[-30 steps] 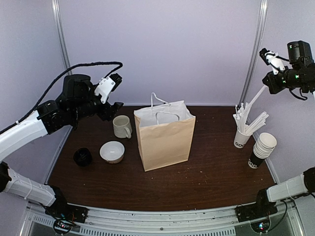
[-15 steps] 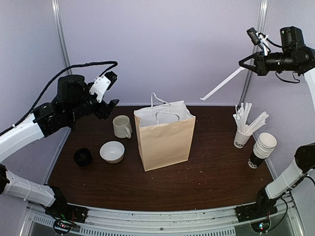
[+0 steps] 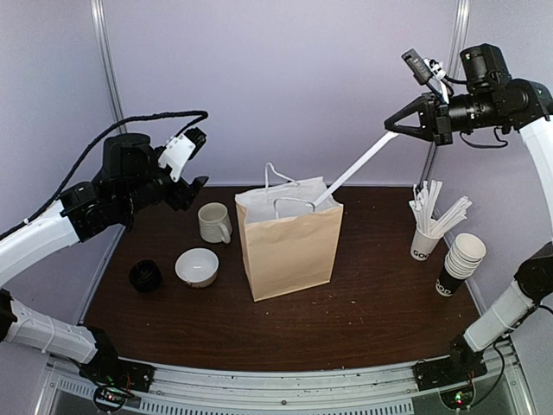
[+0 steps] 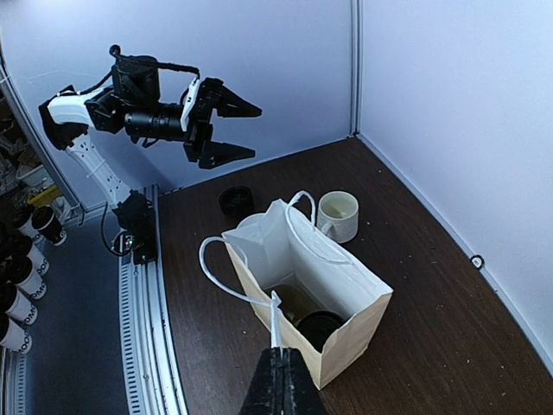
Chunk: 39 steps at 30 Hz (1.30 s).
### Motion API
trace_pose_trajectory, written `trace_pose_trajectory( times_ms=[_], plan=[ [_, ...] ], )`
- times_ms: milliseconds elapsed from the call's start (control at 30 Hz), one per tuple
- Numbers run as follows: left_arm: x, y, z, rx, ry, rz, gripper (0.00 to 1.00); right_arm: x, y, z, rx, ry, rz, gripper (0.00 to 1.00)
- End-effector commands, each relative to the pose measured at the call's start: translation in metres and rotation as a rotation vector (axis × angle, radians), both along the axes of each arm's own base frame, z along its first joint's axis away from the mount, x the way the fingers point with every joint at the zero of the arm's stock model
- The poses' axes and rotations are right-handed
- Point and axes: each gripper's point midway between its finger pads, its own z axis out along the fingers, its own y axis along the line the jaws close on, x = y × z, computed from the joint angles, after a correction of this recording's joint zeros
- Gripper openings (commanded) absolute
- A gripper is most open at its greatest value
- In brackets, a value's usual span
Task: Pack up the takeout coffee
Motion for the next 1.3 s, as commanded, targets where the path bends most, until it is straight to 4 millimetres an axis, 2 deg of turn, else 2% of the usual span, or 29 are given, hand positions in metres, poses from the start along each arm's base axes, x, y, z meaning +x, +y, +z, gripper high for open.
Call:
trace_pose_trajectory(
  times_ms=[0,367,500,533,567,633,733,867,1033,1167,1200,1233,1267],
  plan=[
    [0.006,-0.001,0.007,-0.020,-0.032,0.007,0.75,-0.005,0.024,-0.019,-0.051,0.024,0.075,0.00],
    [0.004,-0.003,0.006,-0.024,-0.027,-0.006,0.75,0.024,0.116,-0.076,-0.185,0.083,0.162,0.00],
    [0.005,-0.005,0.001,-0.017,-0.015,-0.013,0.75,0.026,0.155,-0.105,-0.262,0.078,0.186,0.00],
    [0.005,-0.006,0.000,-0.015,-0.012,-0.015,0.75,0.027,0.162,-0.111,-0.289,0.059,0.179,0.17],
    [0.006,-0.006,0.000,-0.014,-0.010,-0.016,0.75,0.030,0.165,-0.113,-0.311,0.037,0.164,0.38],
    [0.005,-0.007,0.000,-0.018,-0.009,-0.020,0.75,0.039,0.163,-0.111,-0.333,-0.008,0.124,0.63],
    [0.004,-0.007,0.001,-0.022,-0.009,-0.025,0.75,0.051,0.143,-0.100,-0.366,-0.076,0.051,0.73],
    [0.003,-0.006,0.004,-0.026,-0.011,-0.027,0.75,0.061,0.099,-0.079,-0.359,-0.105,-0.035,0.75],
    [0.004,-0.003,0.006,-0.036,-0.011,-0.003,0.77,0.083,0.029,-0.062,-0.342,-0.103,-0.208,0.77],
    [0.009,0.007,0.010,-0.041,-0.024,0.066,0.80,0.110,-0.032,-0.067,-0.318,-0.057,-0.422,0.79],
    [0.011,0.010,0.011,-0.043,-0.029,0.086,0.80,0.114,-0.046,-0.068,-0.305,-0.041,-0.468,0.85],
    [0.013,0.014,0.012,-0.047,-0.036,0.115,0.81,0.116,-0.060,-0.068,-0.299,-0.033,-0.523,0.97],
    [0.014,0.019,0.014,-0.051,-0.043,0.143,0.82,0.119,-0.074,-0.069,-0.296,-0.036,-0.581,0.99]
  ],
)
